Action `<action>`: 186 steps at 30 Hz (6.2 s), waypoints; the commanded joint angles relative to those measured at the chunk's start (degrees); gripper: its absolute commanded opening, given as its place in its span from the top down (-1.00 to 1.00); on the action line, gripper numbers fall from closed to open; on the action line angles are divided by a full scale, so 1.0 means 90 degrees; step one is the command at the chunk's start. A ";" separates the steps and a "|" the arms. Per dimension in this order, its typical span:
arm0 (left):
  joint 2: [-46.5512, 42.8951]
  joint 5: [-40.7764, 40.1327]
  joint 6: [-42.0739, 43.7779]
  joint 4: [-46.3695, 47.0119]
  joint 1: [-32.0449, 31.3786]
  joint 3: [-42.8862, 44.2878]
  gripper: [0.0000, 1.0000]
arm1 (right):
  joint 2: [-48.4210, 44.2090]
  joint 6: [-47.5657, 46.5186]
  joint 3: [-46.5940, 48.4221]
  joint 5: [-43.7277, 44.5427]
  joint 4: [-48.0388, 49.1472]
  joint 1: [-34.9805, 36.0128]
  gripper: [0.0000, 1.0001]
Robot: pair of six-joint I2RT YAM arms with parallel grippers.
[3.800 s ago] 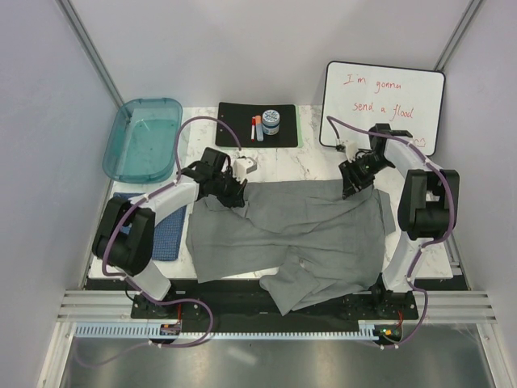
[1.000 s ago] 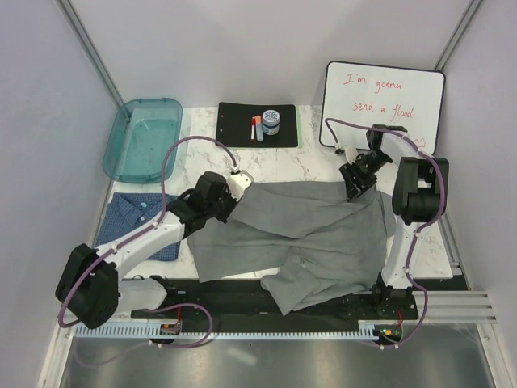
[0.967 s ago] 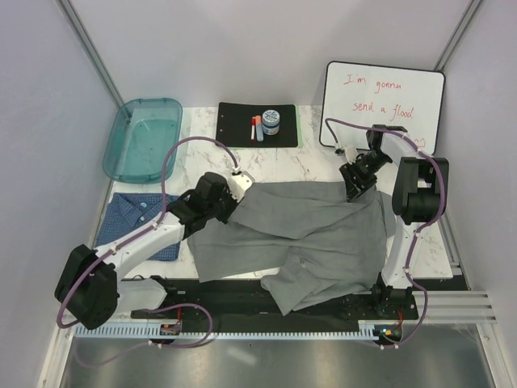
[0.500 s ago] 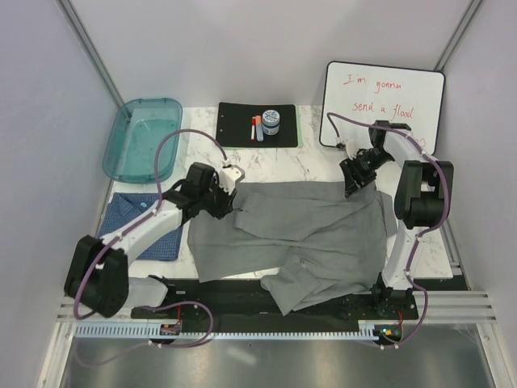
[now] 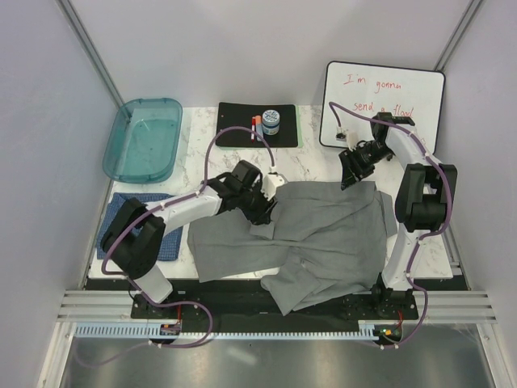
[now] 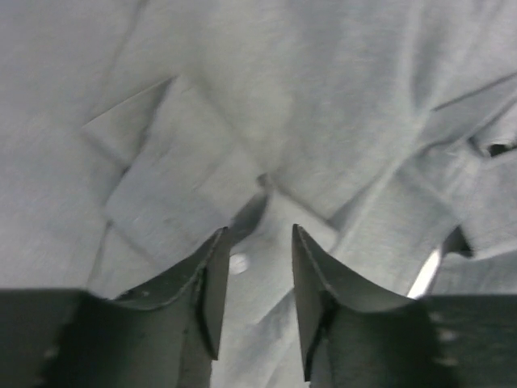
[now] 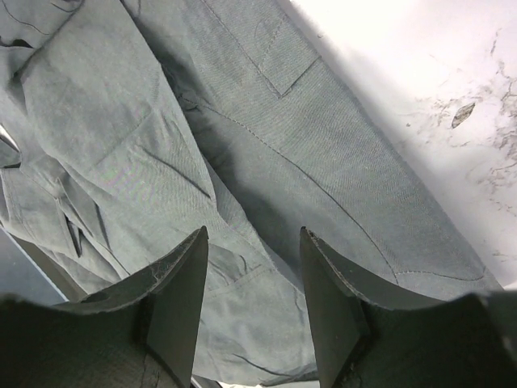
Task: Fold and stack the long sleeve shirts
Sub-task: Fold the shirt
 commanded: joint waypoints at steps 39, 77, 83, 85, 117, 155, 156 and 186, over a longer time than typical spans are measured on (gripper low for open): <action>-0.0062 0.1696 -0.2497 0.0230 0.1922 -0.0227 0.97 | -0.0095 -0.0229 -0.0453 0.0306 0.0112 -0.0025 -0.12; 0.0483 0.1042 -0.0865 0.0072 0.2636 0.0134 -0.17 | -0.0007 -0.0248 -0.0736 0.0648 0.0278 -0.0005 0.00; 0.0893 0.0740 -0.0905 0.0122 0.2461 0.0280 -0.19 | 0.0013 -0.0258 -0.0960 0.0677 0.0376 -0.0005 0.01; 0.0933 0.0739 -0.0885 0.0142 0.2421 0.0280 -0.19 | 0.0032 -0.0258 -0.0980 0.0648 0.0376 -0.0005 0.01; 0.0416 -0.2356 -0.0572 0.0308 0.1044 0.0085 0.24 | 0.0062 -0.0434 -0.1302 0.0628 0.0503 -0.0005 0.04; -0.1089 -0.1859 0.0238 -0.0785 0.1611 -0.0315 -0.10 | -0.0953 -0.0278 -0.1204 0.1107 0.0581 -0.0025 0.04; -0.1059 -0.1849 0.0238 -0.0834 0.1562 -0.0354 -0.09 | -0.0935 -0.0307 -0.1243 0.1184 0.0562 0.0014 0.06; 0.0848 -0.0358 0.0763 -0.0942 0.2441 0.1795 -0.18 | 0.0308 -0.0021 0.0671 0.1491 0.0974 0.0044 0.06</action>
